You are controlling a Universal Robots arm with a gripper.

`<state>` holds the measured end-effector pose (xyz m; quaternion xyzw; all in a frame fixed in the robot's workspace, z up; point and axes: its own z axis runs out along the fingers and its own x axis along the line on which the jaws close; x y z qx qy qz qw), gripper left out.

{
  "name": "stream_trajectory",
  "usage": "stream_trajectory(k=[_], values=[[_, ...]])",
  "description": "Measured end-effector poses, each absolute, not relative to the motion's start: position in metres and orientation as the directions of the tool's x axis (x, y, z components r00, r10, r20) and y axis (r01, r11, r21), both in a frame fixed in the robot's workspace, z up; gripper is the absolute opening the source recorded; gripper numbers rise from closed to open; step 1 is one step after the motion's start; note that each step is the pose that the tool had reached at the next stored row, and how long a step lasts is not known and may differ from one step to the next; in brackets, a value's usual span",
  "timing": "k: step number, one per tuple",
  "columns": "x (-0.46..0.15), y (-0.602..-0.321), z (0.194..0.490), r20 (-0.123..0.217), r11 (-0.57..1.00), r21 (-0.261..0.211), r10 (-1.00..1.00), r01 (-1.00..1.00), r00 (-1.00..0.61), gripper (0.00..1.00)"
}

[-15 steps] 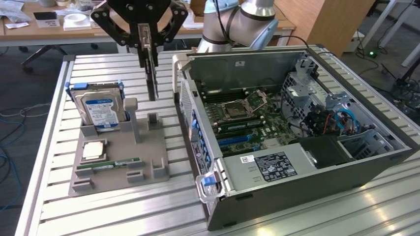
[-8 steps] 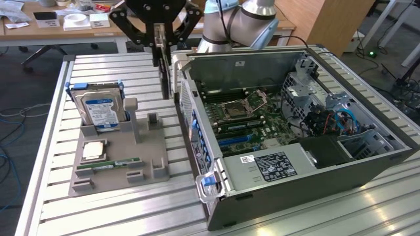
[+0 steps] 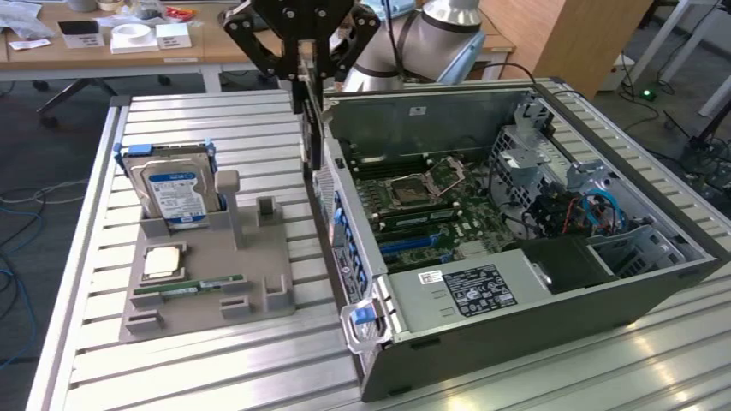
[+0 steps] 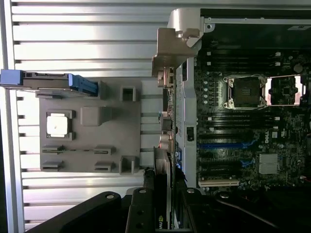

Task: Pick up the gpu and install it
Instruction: 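Pick up the gpu and move the gpu toward the slot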

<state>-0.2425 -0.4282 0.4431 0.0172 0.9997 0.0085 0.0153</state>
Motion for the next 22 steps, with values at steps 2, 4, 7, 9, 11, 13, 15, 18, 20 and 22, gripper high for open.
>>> stream_trajectory(k=[2, 4, 7, 9, 11, 13, 15, 18, 20, 22], values=[[-0.238, -0.428, 0.443, -0.03, 0.999, 0.018, 0.035, 0.034, -0.999, 0.26], [-0.232, -0.428, 0.443, -0.03, 0.999, 0.018, 0.035, 0.034, -0.999, 0.26], [-0.223, -0.428, 0.443, -0.03, 0.999, 0.018, 0.035, 0.034, -0.999, 0.26], [-0.217, -0.428, 0.443, -0.03, 0.999, 0.018, 0.035, 0.034, -0.999, 0.26], [-0.21, -0.428, 0.443, -0.03, 0.999, 0.018, 0.035, 0.034, -0.999, 0.26], [-0.202, -0.428, 0.443, -0.03, 0.999, 0.018, 0.035, 0.034, -0.999, 0.26], [-0.195, -0.428, 0.443, -0.03, 0.999, 0.018, 0.035, 0.034, -0.999, 0.26], [-0.185, -0.427, 0.443, -0.03, 0.999, 0.018, 0.034, 0.034, -0.999, 0.26], [-0.178, -0.427, 0.443, -0.03, 0.999, 0.018, 0.035, 0.034, -0.999, 0.26], [-0.171, -0.427, 0.443, -0.03, 0.999, 0.018, 0.035, 0.034, -0.999, 0.26]])
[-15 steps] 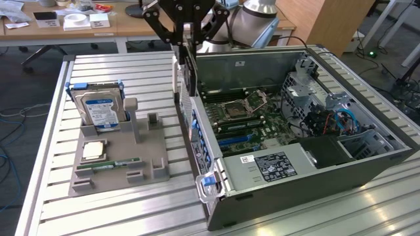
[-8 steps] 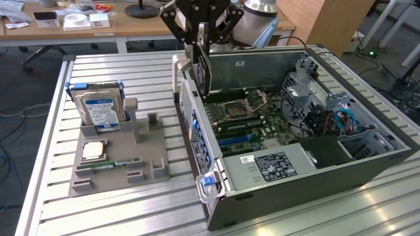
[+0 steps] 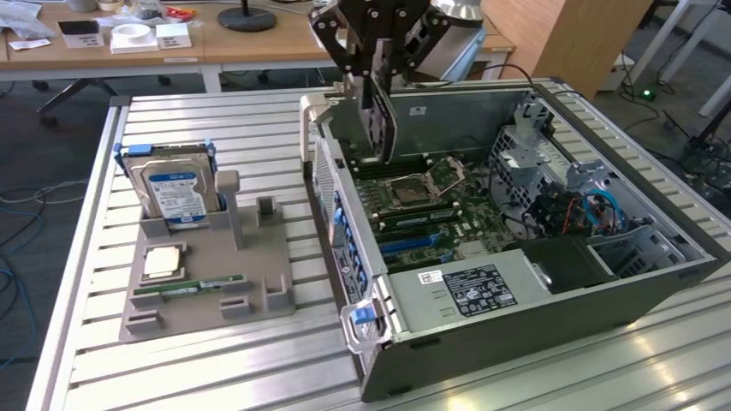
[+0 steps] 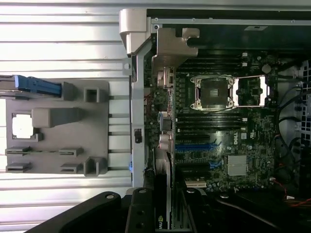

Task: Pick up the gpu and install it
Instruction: 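Pick up the gpu and move the gpu toward the slot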

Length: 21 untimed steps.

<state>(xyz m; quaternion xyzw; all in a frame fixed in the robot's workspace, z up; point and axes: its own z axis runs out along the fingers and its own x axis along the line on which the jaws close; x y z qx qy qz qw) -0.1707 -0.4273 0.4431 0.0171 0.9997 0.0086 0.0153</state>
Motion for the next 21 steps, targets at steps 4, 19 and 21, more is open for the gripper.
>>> stream_trajectory(k=[4, 19, 21], values=[[-0.158, -0.427, 0.443, -0.03, 0.999, 0.018, 0.035, 0.034, -0.999, 0.26], [-0.132, -0.427, 0.443, -0.03, 0.999, 0.018, 0.034, 0.034, -0.999, 0.26], [-0.125, -0.427, 0.443, -0.03, 0.999, 0.018, 0.034, 0.034, -0.999, 0.26]])
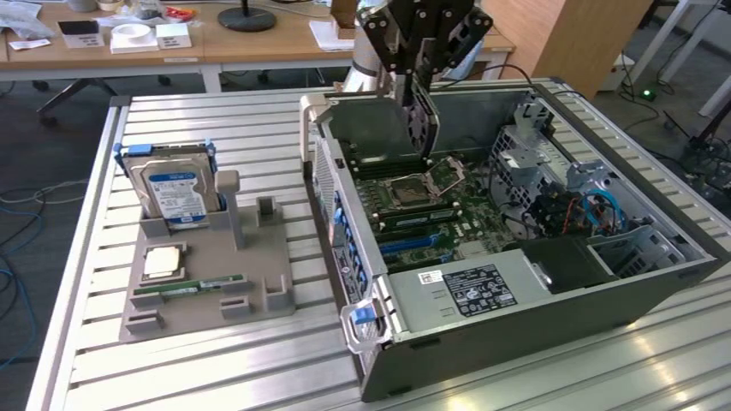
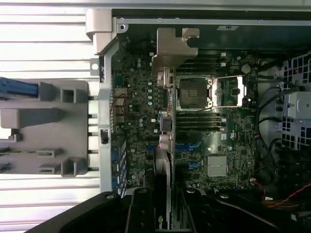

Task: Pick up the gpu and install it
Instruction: 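Pick up the gpu and move the gpu toward the slot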

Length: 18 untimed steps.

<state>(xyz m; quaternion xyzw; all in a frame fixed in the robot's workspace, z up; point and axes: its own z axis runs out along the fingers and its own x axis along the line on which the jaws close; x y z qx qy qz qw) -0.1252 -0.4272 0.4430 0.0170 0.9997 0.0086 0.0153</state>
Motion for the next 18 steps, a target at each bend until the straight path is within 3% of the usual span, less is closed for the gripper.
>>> stream_trajectory(k=[18], values=[[-0.067, -0.427, 0.443, -0.03, 0.999, 0.018, 0.034, 0.033, -0.999, 0.26]])
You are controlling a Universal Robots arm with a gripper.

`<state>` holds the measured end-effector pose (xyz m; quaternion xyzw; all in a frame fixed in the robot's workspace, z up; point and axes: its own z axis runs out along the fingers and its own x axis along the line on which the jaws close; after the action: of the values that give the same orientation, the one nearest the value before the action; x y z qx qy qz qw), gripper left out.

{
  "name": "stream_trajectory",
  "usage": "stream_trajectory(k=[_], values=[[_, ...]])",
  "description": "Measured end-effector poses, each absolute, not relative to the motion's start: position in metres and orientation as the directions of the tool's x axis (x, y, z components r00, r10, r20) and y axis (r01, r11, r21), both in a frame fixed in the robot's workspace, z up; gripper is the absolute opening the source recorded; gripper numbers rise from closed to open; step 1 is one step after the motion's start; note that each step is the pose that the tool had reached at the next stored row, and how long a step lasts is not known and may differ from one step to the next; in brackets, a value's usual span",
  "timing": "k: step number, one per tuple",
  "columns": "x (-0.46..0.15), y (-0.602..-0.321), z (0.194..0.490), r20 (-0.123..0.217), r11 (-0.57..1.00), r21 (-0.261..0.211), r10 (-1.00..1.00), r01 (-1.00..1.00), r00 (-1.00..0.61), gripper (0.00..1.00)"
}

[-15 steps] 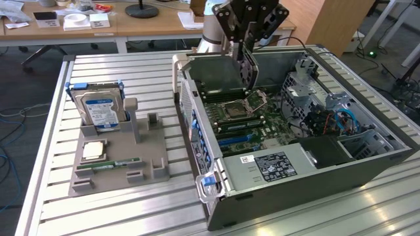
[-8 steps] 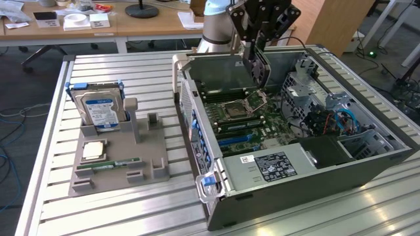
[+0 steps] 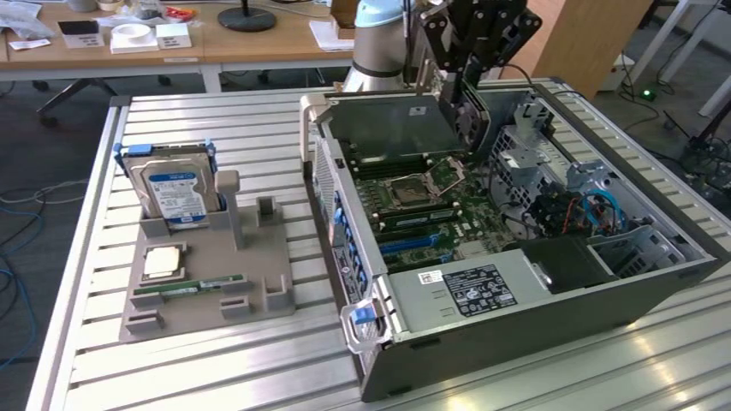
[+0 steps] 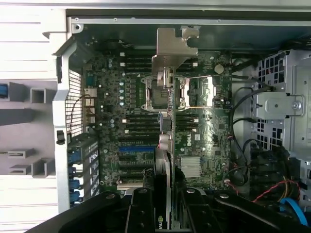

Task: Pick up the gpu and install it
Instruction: 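Pick up the gpu and move the gpu toward the slot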

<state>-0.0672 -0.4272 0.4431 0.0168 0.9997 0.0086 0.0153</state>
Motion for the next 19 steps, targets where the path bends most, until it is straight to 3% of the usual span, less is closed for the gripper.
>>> stream_trajectory(k=[19], values=[[-0.007, -0.427, 0.443, -0.03, 0.999, 0.018, 0.034, 0.033, -0.999, 0.26]])
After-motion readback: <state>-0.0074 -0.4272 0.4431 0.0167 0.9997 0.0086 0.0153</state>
